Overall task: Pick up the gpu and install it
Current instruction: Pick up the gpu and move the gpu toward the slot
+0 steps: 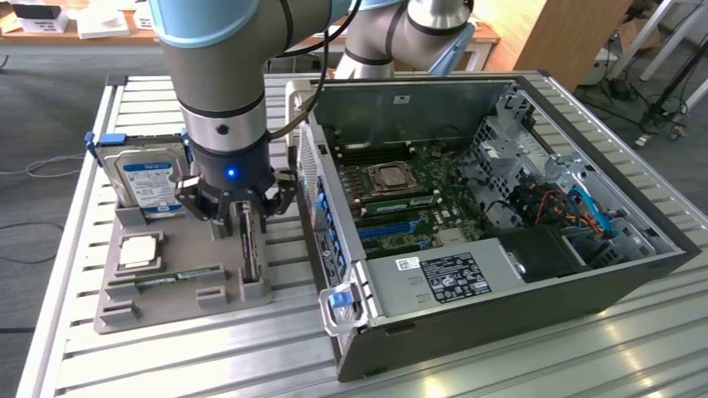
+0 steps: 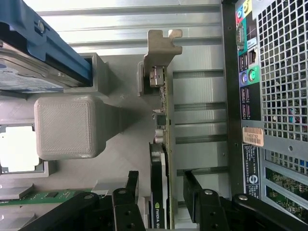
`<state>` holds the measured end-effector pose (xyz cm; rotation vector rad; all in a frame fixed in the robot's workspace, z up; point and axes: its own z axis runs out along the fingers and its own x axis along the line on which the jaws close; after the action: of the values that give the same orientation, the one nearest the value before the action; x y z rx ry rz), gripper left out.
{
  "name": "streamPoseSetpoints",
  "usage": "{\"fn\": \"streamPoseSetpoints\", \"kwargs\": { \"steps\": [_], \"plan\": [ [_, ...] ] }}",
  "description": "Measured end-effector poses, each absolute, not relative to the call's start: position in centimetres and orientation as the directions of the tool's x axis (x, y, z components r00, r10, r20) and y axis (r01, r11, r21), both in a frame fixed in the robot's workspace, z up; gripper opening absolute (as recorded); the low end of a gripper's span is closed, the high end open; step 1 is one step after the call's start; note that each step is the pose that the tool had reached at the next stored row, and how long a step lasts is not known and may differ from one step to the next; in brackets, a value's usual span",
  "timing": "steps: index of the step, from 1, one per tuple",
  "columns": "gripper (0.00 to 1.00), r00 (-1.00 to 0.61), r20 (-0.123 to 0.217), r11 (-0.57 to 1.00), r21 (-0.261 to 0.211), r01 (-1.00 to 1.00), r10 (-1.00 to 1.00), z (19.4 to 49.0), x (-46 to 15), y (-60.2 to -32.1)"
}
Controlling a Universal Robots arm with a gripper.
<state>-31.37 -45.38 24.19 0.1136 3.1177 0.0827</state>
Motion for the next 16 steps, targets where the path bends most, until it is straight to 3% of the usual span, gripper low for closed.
{"fn": "streamPoseSetpoints", "kwargs": {
  "steps": [2,3,16],
  "plan": [
    [0.49,-0.997,-0.019,0.996,0.054,0.072,0.073,24.19,-31.37,-45.38],
    [0.42,-0.997,-0.019,0.996,0.054,0.072,0.073,24.19,-31.37,-45.38],
    [0.42,-0.997,-0.019,0.996,0.054,0.072,0.073,24.06,-31.37,-45.33]
  ]
}}
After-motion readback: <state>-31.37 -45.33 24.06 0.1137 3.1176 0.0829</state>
